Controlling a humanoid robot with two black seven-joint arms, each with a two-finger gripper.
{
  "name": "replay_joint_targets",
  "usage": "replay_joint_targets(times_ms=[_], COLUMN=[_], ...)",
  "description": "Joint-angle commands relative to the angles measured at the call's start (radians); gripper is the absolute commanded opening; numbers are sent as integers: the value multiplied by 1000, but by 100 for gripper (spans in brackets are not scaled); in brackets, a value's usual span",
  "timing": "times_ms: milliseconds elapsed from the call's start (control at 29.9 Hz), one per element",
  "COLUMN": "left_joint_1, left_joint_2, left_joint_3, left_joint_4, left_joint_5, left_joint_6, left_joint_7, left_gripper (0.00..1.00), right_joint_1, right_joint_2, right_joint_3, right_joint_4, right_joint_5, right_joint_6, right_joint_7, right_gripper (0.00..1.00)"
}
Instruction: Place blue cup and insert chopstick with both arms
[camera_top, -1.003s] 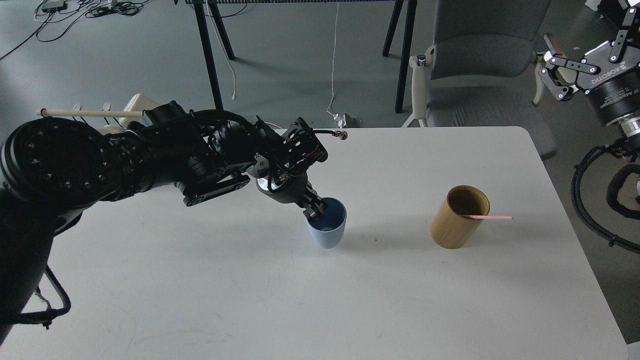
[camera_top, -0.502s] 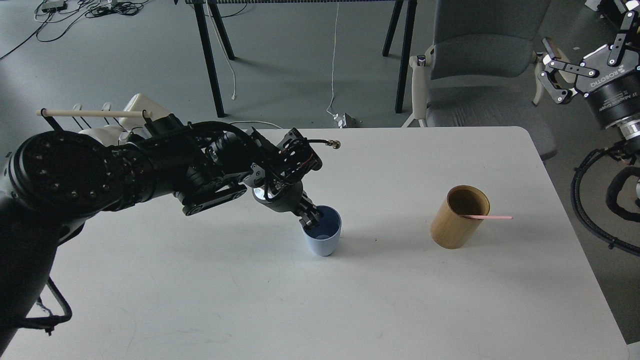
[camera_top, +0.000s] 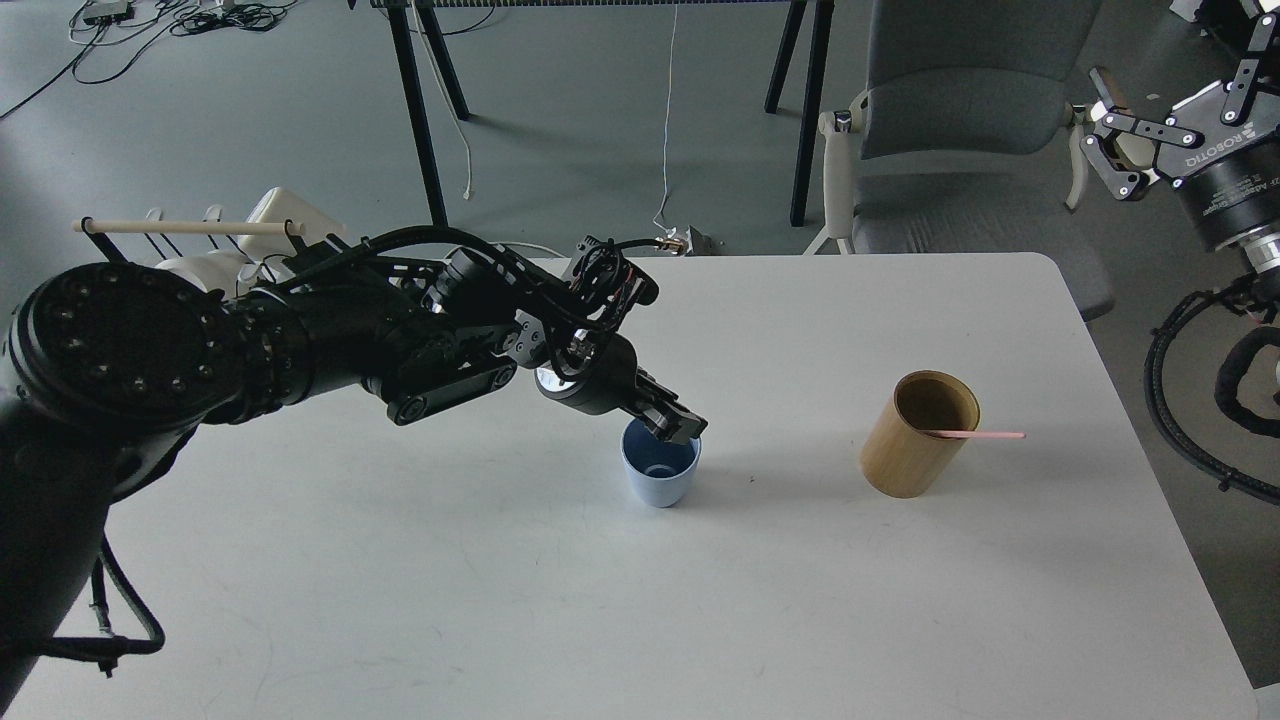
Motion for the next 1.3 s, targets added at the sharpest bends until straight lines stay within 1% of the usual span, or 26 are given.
replay_joint_targets(times_ms=[0, 100, 201, 301, 401, 569, 669, 702, 803, 936, 1104, 1171, 1271], left_joint_1=[5, 44, 87, 160, 241, 352, 403, 416, 438, 456, 464, 473, 483], left_joint_2=[53, 113, 186, 274, 338, 364, 367, 369, 369, 366, 367, 369, 370], left_joint_3=[-67, -132, -251, -430, -646, -961, -1083, -1104, -1138, -1146, -1146, -1146, -1146], left_joint_4=[-9, -15, -25, -64, -107, -152, -201, -213, -232, -238, -244, -244, -244], left_joint_5=[-34, -59, -96, -134, -146, -189, -278, -306, -364, -384, -384, -384, -384], left_joint_6=[-4, -19, -45, -80, -99, -100, -102, -102, -100, -100, -99, -99, -97], left_joint_7=[0, 0, 0, 0, 0, 0, 0, 0, 0, 0, 0, 0, 0], left_gripper=[89, 90, 91, 92, 93, 93, 93, 93, 93, 93, 94, 94, 94], right_joint_1=[49, 74, 93, 112, 142, 139, 131, 123, 70, -21, -195, -261, -332], right_joint_2=[-9, -12, -50, -110, -136, -177, -246, -271, -352, -415, -427, -443, -467], right_joint_3=[-18, -39, -50, -52, -46, 14, 19, 17, 16, 3, 5, 7, 3], right_joint_4=[-26, -25, -8, 49, 90, 170, 274, 314, 430, 533, 578, 575, 575], right_joint_5=[-10, -12, -29, -128, -301, -489, -584, -617, -763, -1004, -1222, -1274, -1316], right_joint_6=[0, 0, 0, 0, 0, 0, 0, -31, -197, -460, -775, -863, -958], right_joint_7=[0, 0, 0, 0, 0, 0, 0, 0, 0, 0, 0, 0, 0], right_gripper=[99, 99, 99, 99, 99, 99, 99, 99, 99, 99, 99, 99, 99])
